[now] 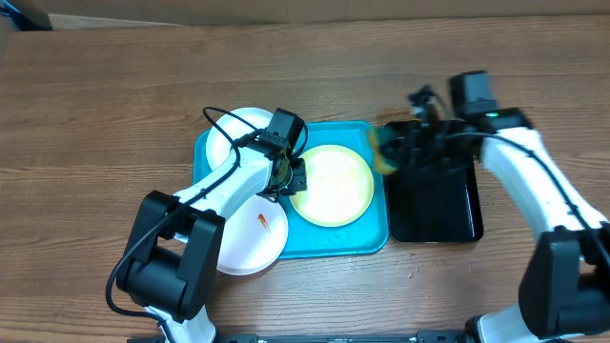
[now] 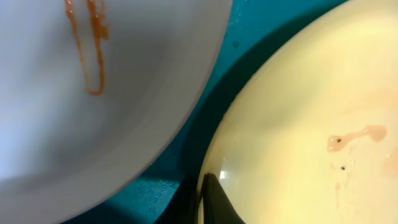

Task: Clean dirty plates on tray and stack at the side
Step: 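Carry sponge to yellow plate and scrub it with right gripper, then lift yellow plate with left gripper and place it left of tray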

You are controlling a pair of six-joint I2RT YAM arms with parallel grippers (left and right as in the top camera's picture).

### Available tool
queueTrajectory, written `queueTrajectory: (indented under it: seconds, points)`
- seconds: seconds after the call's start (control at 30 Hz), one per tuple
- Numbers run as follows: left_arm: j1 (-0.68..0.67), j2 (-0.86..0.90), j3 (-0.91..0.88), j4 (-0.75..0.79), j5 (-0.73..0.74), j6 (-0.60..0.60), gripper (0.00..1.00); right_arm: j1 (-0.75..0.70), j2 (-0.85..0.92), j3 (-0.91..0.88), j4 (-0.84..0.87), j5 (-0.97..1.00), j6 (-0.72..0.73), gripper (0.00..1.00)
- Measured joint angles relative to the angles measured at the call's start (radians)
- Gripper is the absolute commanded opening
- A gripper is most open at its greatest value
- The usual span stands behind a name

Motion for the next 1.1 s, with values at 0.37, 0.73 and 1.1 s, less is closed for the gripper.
queueTrajectory:
  seconds: [0.37, 0.73, 1.1]
  points:
    - [0.000, 0.000, 0.007, -0.006, 0.001, 0.000, 0.04, -0.119, 0.000, -0.115, -0.011, 0.375, -0.034, 0.04]
    - [-0.004, -0.019, 0.123, -0.155, -0.122, 0.016, 0.04, -0.119, 0.000, -0.271, 0.179, 0.523, -0.037, 0.21]
    - [-0.097, -0.100, 0.206, -0.183, -0.373, 0.039, 0.04, -0.119, 0.000, -0.271, 0.189, 0.560, -0.047, 0.51]
